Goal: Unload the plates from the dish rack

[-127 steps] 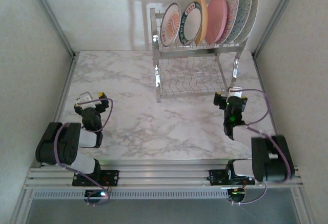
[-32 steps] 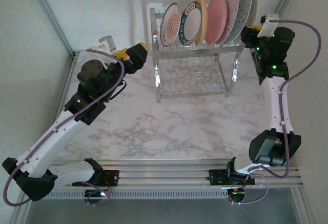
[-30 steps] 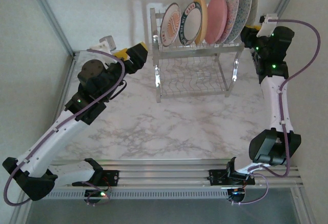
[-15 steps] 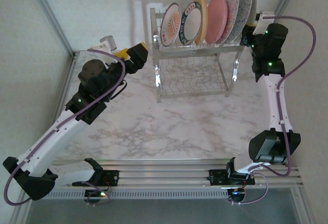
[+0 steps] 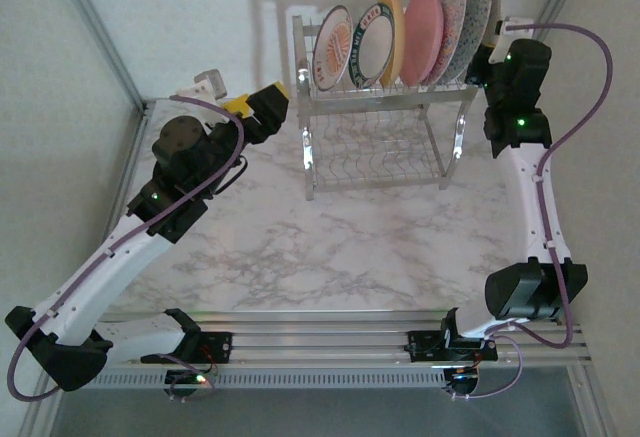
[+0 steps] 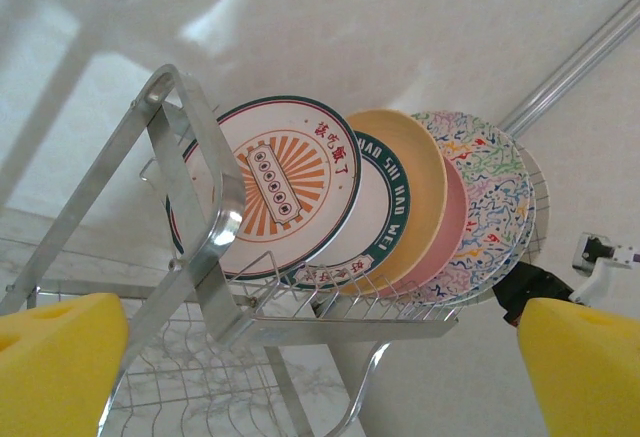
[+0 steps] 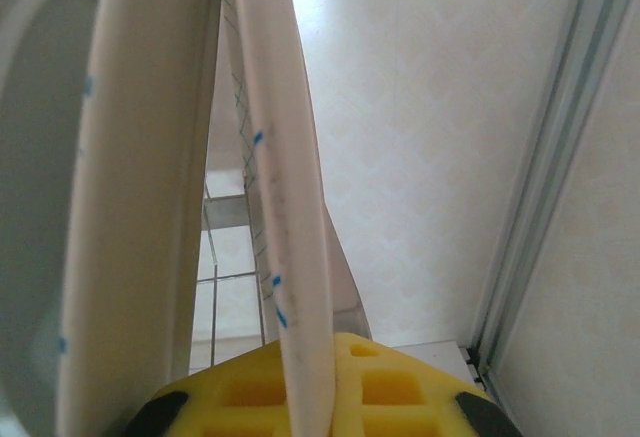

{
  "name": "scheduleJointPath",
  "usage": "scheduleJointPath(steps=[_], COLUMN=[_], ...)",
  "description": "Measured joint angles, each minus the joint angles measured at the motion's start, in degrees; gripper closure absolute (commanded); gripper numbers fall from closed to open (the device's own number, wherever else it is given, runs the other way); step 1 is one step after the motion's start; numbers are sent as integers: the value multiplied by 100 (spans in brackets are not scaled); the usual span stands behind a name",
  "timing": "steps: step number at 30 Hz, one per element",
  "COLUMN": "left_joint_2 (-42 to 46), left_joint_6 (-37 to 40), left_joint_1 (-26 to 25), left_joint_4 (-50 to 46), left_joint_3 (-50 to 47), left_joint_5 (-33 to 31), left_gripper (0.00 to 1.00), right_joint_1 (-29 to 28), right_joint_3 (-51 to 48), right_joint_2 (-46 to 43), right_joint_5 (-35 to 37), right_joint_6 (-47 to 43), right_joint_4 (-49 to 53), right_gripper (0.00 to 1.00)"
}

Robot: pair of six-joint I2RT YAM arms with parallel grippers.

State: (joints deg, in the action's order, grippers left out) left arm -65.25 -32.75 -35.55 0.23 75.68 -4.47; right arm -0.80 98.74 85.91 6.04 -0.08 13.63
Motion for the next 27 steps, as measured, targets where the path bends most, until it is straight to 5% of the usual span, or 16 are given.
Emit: scheduleJointPath(steps=[27], left_joint_2=[35], left_joint_6=[-26], left_joint_1=[-144], left_joint_4=[0], left_joint_3=[83], left_joint_5=[-17], left_gripper=[0], right_joint_1=[-144], right_joint_3=[1403], right_joint_2=[-284], right_joint_5=[1425], right_joint_6=[-328], right_joint_4=[398], right_gripper=[100])
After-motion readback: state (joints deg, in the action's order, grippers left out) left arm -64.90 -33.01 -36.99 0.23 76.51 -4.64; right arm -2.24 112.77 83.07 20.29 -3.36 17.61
